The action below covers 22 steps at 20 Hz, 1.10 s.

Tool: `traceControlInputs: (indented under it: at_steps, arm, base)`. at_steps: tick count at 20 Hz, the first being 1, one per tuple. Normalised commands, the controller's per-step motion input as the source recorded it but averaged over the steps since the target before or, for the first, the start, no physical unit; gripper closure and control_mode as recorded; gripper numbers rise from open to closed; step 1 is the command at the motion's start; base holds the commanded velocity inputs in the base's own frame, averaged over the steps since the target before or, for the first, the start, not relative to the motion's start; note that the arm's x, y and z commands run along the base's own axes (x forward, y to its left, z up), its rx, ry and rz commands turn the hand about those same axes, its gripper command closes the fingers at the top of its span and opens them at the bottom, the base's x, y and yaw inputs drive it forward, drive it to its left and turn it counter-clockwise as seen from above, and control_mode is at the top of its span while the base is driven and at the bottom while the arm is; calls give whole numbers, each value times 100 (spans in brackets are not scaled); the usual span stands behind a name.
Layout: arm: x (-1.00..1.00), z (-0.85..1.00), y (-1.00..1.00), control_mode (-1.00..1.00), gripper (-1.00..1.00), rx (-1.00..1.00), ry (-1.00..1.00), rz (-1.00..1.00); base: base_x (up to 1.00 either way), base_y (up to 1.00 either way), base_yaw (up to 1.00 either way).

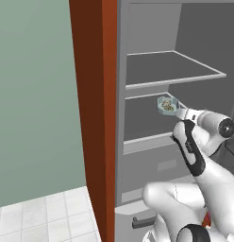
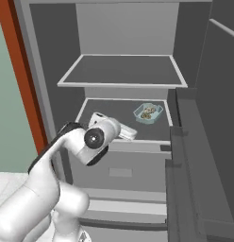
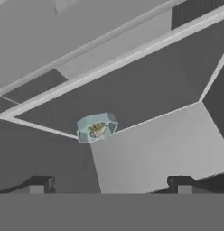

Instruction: Place two dumplings into each of the tupperware containers and then place the containers in the fridge.

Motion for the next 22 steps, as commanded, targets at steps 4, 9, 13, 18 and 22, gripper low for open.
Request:
traceControlInputs:
  at_steps: [4, 9, 13, 18, 22]
  arm:
    - [-100, 13, 65, -100, -100, -75, 32, 2]
    - [-77, 17, 53, -100, -100, -74, 59, 13]
    - [-49, -6, 21, -100, -100, -45, 61, 18]
    - [-81, -64, -37, -100, -100, 22, 5, 16]
    - [-56, -44, 11, -100, -100, 43, -3, 29]
  base:
    - [0, 0, 0]
    - [0, 0, 0]
    - [0, 0, 0]
    - [0, 0, 0]
    - [0, 0, 0]
